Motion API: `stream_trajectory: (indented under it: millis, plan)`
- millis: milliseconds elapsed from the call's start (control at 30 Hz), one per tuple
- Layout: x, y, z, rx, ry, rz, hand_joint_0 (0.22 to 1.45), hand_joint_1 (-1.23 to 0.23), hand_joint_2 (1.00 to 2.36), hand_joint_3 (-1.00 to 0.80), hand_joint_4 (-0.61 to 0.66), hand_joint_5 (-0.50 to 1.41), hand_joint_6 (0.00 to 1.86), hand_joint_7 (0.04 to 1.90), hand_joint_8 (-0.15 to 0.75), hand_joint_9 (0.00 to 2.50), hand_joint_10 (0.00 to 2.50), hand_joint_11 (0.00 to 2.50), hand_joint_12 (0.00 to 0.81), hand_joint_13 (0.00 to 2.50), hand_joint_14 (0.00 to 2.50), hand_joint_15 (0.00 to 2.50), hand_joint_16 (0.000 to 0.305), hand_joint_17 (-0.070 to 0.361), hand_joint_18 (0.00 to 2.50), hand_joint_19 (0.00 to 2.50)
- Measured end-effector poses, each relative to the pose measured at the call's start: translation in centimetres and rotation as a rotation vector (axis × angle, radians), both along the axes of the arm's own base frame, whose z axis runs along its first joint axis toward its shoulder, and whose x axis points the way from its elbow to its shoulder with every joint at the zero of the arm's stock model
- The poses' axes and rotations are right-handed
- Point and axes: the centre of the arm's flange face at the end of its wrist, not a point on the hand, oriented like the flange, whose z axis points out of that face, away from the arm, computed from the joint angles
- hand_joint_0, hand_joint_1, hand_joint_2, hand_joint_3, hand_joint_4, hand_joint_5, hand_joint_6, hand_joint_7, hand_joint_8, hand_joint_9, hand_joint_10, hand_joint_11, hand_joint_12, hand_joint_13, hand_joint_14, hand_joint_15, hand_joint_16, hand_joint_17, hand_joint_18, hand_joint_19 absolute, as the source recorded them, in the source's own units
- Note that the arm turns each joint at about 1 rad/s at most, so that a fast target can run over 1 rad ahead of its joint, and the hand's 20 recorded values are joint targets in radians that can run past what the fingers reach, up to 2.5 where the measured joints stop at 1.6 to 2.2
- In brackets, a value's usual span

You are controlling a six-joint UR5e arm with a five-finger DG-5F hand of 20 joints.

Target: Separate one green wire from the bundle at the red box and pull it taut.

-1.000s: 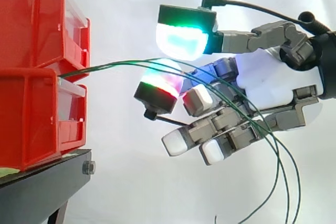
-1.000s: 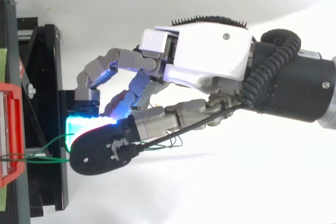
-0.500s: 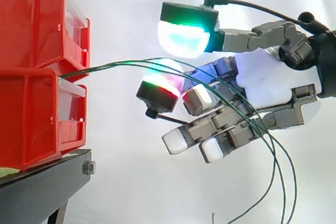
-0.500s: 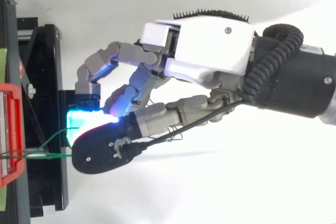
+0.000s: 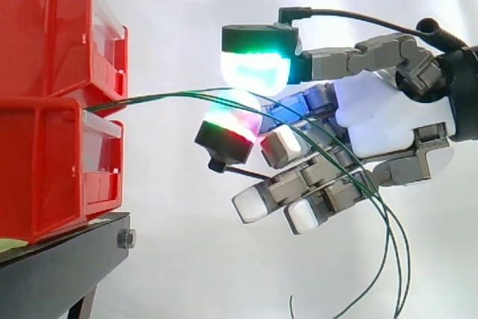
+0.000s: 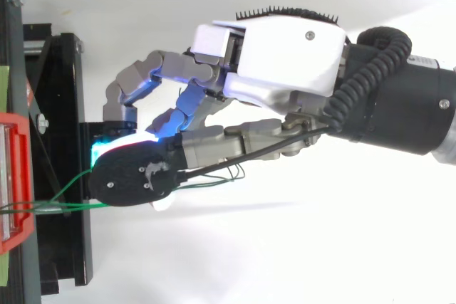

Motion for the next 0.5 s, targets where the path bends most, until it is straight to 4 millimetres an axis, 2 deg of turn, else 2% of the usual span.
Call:
stream_trajectory:
  millis: [100, 200, 400, 500]
  plan:
    - [-0.01, -0.03, -0.01, 0.0, 0.001, -0.001, 0.55, -0.62, 1.01, -0.33, 0.11, -0.15, 0.9, 0.95, 0.278, 1.14, 0.03, 0.76, 0.336, 0.8, 0.02, 0.47, 0.054, 0.122, 0.74, 0.68]
    - [-0.02, -0.05, -0.02, 0.0, 0.001, -0.001, 0.53, -0.6, 1.01, -0.37, 0.12, -0.15, 0.9, 0.94, 0.28, 1.14, 0.03, 0.76, 0.341, 0.8, 0.02, 0.47, 0.055, 0.124, 0.75, 0.67]
    - [-0.03, -0.05, -0.02, -0.001, 0.002, -0.001, 0.53, -0.61, 1.01, -0.37, 0.11, -0.15, 0.9, 0.93, 0.28, 1.14, 0.03, 0.76, 0.341, 0.81, 0.02, 0.47, 0.056, 0.125, 0.75, 0.67]
    - [-0.03, -0.05, -0.03, -0.001, 0.002, -0.001, 0.55, -0.65, 1.02, -0.27, 0.1, -0.15, 0.9, 0.96, 0.278, 1.15, 0.03, 0.76, 0.335, 0.8, 0.02, 0.47, 0.054, 0.122, 0.74, 0.68]
